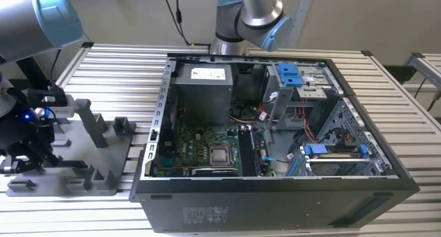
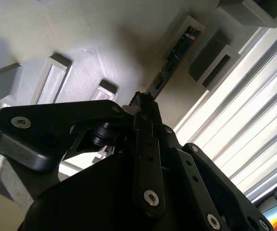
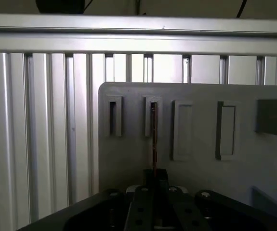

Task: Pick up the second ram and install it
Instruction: 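Pick up the second ram and move it above second insertion slot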

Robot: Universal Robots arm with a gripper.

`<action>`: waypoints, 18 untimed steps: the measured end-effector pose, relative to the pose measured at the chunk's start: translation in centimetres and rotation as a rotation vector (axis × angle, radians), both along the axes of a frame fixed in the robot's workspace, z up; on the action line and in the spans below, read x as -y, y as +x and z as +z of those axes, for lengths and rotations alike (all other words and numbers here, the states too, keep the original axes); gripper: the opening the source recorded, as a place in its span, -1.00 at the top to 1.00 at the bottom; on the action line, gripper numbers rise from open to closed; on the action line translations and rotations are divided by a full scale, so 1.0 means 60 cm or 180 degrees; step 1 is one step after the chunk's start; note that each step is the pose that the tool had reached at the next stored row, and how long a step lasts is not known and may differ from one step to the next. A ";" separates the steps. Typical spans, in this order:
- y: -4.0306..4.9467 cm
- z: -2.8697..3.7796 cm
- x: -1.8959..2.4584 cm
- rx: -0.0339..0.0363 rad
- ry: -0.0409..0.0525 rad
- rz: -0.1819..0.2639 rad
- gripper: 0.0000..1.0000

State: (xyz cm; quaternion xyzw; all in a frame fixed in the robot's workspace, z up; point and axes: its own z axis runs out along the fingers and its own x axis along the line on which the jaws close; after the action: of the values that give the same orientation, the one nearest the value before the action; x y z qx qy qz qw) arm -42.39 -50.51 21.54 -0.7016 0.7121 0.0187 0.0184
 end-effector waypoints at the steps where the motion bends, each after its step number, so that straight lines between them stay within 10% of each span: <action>1: 0.000 0.002 0.0001 0.0000 0.0000 0.0001 0.73; 18: 0.000 0.045 0.0000 -0.0001 0.0001 0.0000 0.73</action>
State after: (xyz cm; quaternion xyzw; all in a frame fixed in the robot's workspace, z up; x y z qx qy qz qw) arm -42.37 -50.52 24.25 -0.7016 0.7121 0.0190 0.0184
